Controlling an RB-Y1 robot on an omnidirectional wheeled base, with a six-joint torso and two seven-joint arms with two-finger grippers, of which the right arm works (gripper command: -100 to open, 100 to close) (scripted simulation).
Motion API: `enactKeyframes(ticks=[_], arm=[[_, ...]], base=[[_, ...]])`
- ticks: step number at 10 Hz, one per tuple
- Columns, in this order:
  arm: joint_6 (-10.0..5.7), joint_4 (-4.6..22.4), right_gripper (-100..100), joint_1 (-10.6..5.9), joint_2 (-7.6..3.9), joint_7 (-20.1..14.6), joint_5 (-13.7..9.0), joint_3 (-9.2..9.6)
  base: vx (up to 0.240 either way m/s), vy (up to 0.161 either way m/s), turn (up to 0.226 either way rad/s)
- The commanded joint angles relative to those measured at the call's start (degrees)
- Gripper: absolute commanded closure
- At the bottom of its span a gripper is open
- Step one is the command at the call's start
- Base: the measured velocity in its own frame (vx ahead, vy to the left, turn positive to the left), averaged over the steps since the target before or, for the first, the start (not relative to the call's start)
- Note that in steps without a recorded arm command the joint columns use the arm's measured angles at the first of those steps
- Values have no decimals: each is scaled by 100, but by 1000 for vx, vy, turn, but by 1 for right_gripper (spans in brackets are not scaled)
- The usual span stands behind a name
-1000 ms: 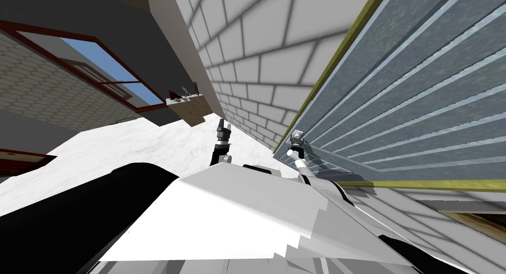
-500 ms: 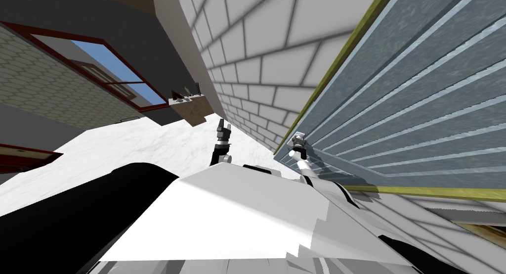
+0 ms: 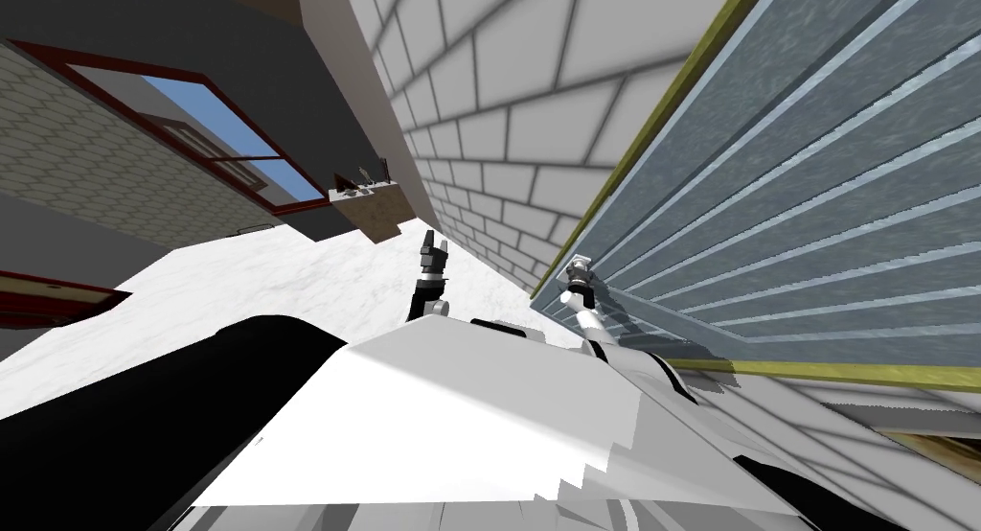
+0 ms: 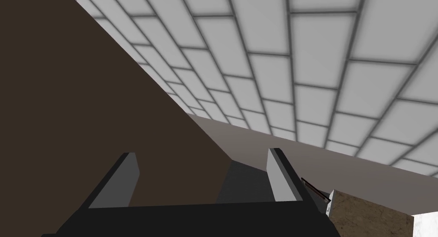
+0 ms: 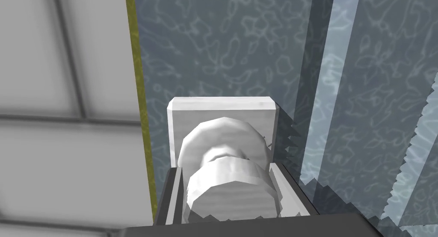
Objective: Pull the door open
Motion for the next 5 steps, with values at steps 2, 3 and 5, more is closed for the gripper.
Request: enactKeyframes(ticks=[2,3,5], arm=[[52,-55,100,39,-32,-171,49,172],[75,-92,100,54,-61,-266,76,268],[114,-153,100,78,-110,-427,123,429]], base=[[-246,-54,128],[-245,-99,122],[-250,-73,130]])
